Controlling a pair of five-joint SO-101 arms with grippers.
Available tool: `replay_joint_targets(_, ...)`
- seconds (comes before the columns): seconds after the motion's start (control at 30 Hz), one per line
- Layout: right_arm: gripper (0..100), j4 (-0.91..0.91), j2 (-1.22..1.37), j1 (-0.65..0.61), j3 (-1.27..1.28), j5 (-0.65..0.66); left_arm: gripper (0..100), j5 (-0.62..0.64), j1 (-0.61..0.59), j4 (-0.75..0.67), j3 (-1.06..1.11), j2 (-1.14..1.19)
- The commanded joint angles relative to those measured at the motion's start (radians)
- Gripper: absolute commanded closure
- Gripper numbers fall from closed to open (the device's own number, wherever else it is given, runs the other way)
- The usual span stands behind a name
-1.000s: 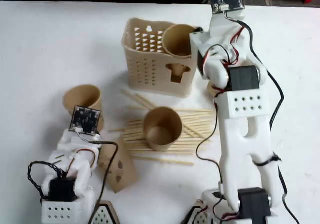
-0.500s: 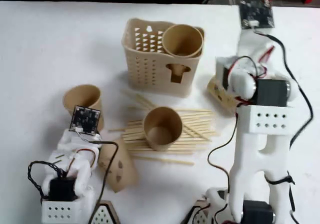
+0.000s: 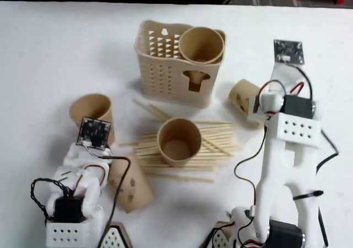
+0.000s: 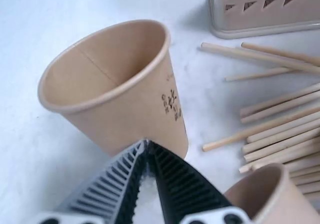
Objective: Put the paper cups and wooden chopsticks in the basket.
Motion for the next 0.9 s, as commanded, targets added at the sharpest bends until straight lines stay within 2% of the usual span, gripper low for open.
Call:
replay_joint_targets(0.0,79.8,-0.153,-0.036,0.01,0.091,-0.006,97,-0.008,-0.004,-0.021,-0.005,-0.008)
replay_joint_targets(0.13,80.0,-0.26,-0.035,0.008,0.18,-0.009,97,-0.008,-0.004,-0.021,-0.005,-0.008)
replay_joint_targets(0.37,80.3,-0.343,-0.035,-0.015,0.236,-0.008,97,-0.008,-0.004,-0.021,-0.005,-0.008)
replay_joint_targets(0.6,90.4,-0.427,0.065,-0.088,0.229,-0.003,97,-0.009,-0.005,-0.028,0.008,-0.008)
replay_joint_targets(0.7,93.7,-0.424,0.104,-0.076,0.195,0.002,97,-0.066,-0.005,-0.028,0.014,-0.008)
replay_joint_targets(0.8,98.2,-0.412,0.09,-0.071,0.184,0.068,97,-0.084,-0.005,-0.029,0.015,-0.008)
replay_joint_targets(0.87,97.6,-0.389,0.05,-0.071,0.183,0.101,97,-0.086,-0.005,-0.029,0.015,-0.008)
